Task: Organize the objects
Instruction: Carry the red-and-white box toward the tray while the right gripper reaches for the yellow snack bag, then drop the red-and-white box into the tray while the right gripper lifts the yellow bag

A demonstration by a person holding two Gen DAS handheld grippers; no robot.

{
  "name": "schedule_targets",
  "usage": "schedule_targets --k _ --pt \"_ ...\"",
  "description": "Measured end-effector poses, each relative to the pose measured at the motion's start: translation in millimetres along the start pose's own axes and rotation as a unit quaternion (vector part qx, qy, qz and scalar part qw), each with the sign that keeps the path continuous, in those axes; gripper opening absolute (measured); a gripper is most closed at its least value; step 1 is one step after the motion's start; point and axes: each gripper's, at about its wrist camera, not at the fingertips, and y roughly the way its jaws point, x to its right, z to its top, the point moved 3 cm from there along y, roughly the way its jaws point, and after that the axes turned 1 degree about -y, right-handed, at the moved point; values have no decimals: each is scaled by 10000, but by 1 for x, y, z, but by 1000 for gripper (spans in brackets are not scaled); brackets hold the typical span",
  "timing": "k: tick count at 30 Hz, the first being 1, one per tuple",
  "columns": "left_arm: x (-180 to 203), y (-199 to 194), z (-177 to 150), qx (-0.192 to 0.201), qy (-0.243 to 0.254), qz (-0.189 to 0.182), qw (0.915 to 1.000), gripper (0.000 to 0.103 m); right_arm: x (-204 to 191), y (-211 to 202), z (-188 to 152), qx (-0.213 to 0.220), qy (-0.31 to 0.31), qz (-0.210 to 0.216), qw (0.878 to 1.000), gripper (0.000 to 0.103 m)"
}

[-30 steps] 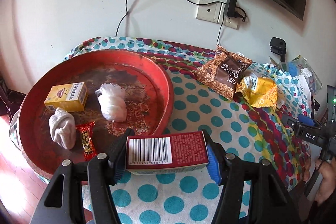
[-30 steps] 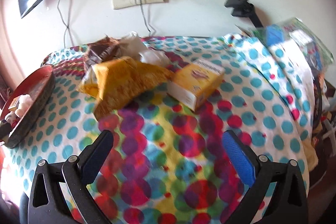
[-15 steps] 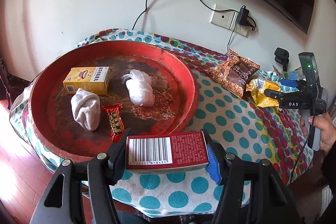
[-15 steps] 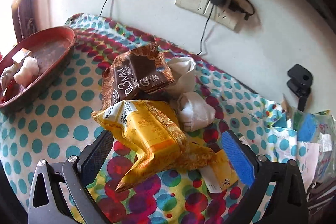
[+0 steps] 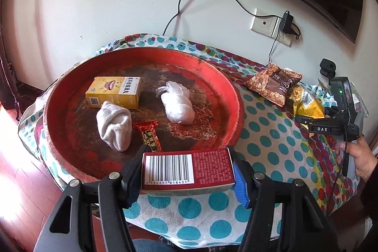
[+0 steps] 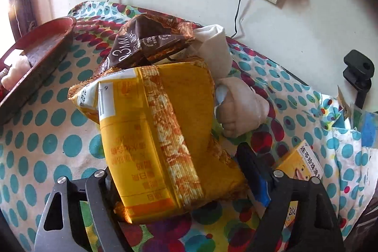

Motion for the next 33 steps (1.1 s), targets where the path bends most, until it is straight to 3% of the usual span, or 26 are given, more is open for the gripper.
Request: schedule_targets --k 2,3,4,12,15,20,27,33 --pt "-5 -1 2 -11 -15 119 9999 64 2 -5 -2 174 62 -161 9997 72" --pt "-8 -2 3 -5 -17 187 9998 64 4 -8 -3 244 116 -172 9995 55" --pt "-10 -3 4 14 -18 224 9997 64 7 -12 -4 306 238 -277 9989 54" --pt "-25 -11 13 158 38 700 9974 64 33 -34 -5 979 1187 -180 9879 53" --pt "-29 -7 19 123 79 878 9960 64 39 -33 -7 986 1340 -32 9861 54" --pt "-39 4 32 70 57 1141 9934 64 38 -41 -9 1175 1354 -220 9836 54" --pt "-40 38 97 31 64 1158 9933 64 40 -51 -12 1372 1439 -549 9785 54" --pt "-53 102 137 -420 -121 1525 9873 64 45 -51 -14 1320 1562 -722 9762 54"
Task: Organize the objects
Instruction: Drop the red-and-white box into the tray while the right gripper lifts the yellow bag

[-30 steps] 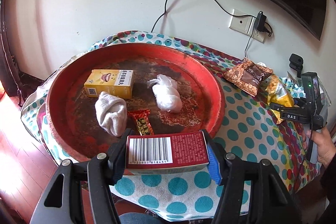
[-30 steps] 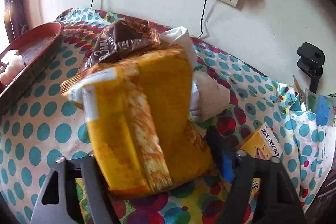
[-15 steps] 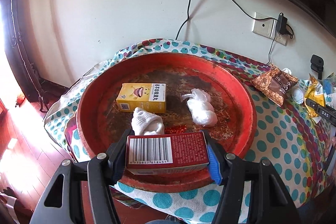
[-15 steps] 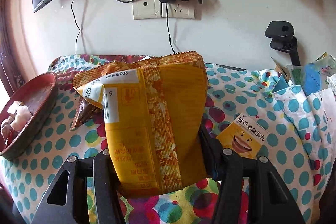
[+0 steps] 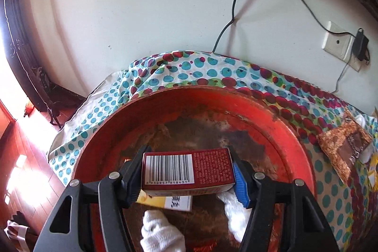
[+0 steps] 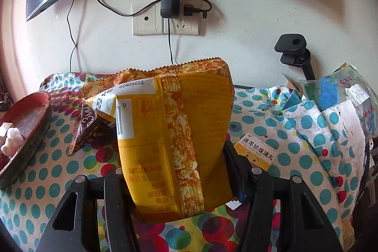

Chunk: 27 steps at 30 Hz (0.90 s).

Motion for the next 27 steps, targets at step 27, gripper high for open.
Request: schedule_targets --k 27 --pt "-37 45 1 -588 -573 227 9964 84 -17 -13 -4 11 -521 -696 9962 55"
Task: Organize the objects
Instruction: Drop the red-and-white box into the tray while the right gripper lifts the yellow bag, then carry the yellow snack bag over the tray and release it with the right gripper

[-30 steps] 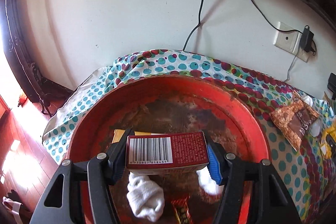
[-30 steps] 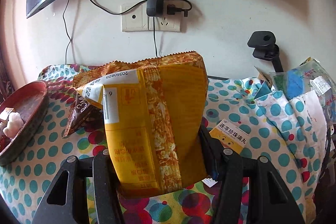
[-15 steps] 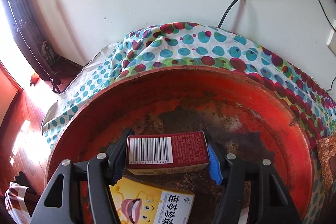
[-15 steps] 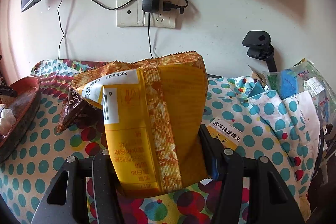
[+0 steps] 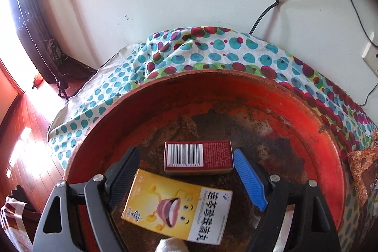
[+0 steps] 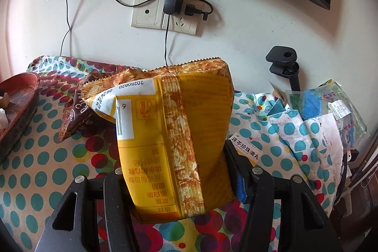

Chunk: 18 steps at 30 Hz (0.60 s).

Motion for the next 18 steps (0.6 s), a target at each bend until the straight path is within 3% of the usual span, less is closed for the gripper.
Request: schedule_targets --k 4,7,13,18 --pt "-14 -33 -10 302 154 -21 9994 84 0 -35 16 336 221 83 9992 55" --pt "-30 -61 -24 490 103 -108 9987 84 -25 -56 30 479 114 445 9978 55" --pt "-68 -112 -72 857 -68 -112 9962 84 -125 -81 47 537 -466 1243 9897 55" --pt "-101 -129 -117 1023 -721 -73 9921 84 -220 -68 52 -10 -826 1950 9773 55"
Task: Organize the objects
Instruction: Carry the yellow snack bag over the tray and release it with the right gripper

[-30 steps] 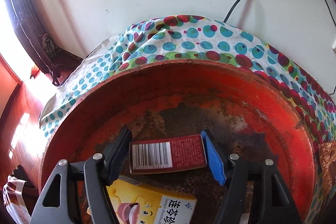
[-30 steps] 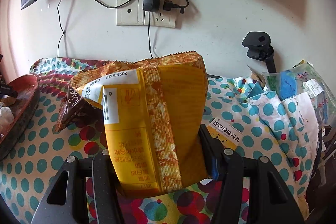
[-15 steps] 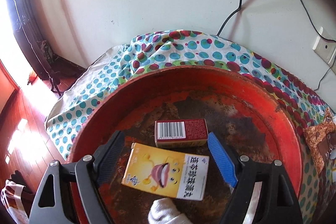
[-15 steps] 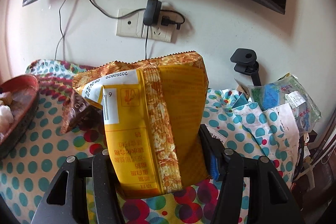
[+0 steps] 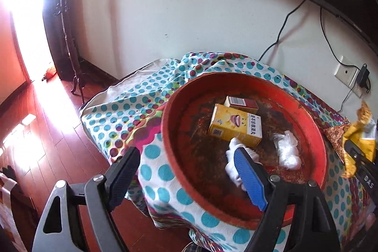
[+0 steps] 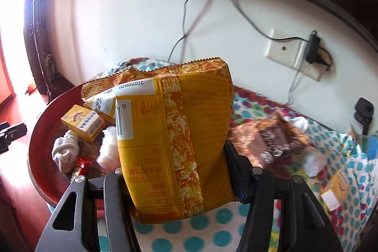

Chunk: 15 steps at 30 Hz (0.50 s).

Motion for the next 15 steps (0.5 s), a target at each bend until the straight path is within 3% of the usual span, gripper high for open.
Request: schedule_targets --k 7,15 --pt "-5 -1 -11 238 175 311 9991 84 -52 58 28 -442 64 218 9988 55" --pt "-9 9 -12 218 187 198 9994 84 -68 105 40 -965 304 166 9947 55"
